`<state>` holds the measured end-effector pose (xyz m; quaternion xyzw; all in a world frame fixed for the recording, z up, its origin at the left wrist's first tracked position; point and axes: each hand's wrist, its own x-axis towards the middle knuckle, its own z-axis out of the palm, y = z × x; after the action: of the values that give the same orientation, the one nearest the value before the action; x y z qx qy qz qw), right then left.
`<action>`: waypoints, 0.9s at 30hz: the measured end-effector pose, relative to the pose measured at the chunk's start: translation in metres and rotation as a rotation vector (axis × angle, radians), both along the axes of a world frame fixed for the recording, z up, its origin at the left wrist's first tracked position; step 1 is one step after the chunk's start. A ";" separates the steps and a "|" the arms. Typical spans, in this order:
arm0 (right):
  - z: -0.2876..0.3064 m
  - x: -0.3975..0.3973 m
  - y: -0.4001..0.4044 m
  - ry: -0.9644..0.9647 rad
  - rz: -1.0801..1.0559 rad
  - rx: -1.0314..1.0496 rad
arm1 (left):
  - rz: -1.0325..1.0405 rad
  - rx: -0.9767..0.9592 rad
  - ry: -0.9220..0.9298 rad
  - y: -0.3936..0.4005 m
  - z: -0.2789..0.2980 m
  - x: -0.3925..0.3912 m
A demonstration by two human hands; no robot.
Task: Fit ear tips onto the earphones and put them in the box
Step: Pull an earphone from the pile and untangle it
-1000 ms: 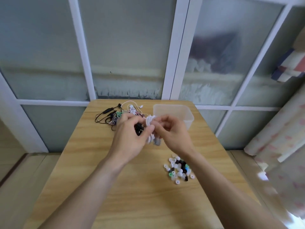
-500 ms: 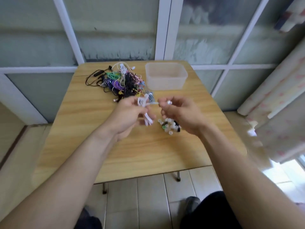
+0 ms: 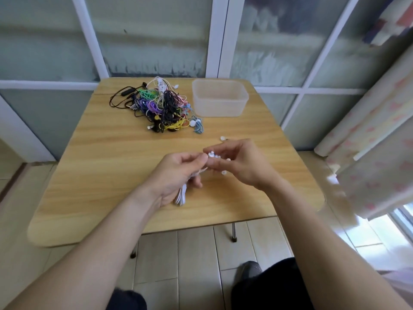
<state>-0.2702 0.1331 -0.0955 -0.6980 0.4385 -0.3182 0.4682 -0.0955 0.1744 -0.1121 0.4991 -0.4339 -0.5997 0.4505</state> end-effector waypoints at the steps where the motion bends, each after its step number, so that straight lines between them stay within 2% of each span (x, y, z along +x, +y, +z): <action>1: -0.004 -0.001 -0.001 0.006 -0.008 -0.021 | -0.012 -0.001 -0.014 -0.002 -0.002 -0.002; 3: -0.008 -0.003 -0.006 0.009 -0.023 -0.031 | -0.004 -0.015 -0.050 -0.008 -0.006 -0.004; 8: -0.011 -0.006 -0.017 -0.141 -0.063 -0.049 | 0.137 -0.056 -0.026 -0.026 -0.007 -0.006; 11: -0.010 -0.003 -0.023 -0.137 -0.119 -0.099 | 0.148 -0.041 -0.036 -0.033 -0.008 -0.010; 17: -0.008 -0.019 -0.022 0.111 -0.227 -0.228 | 0.124 -0.034 -0.035 -0.035 -0.006 -0.015; 23: -0.008 -0.043 -0.012 0.487 -0.108 -0.240 | 0.128 -0.056 -0.189 -0.032 -0.003 -0.009; 27: -0.018 -0.026 -0.010 0.587 -0.053 -0.331 | 0.126 -0.046 -0.288 -0.030 -0.003 -0.008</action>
<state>-0.2960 0.1226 -0.1133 -0.8147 0.5150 -0.1826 0.1940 -0.1030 0.1446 -0.1147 0.5959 -0.4753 -0.4823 0.4317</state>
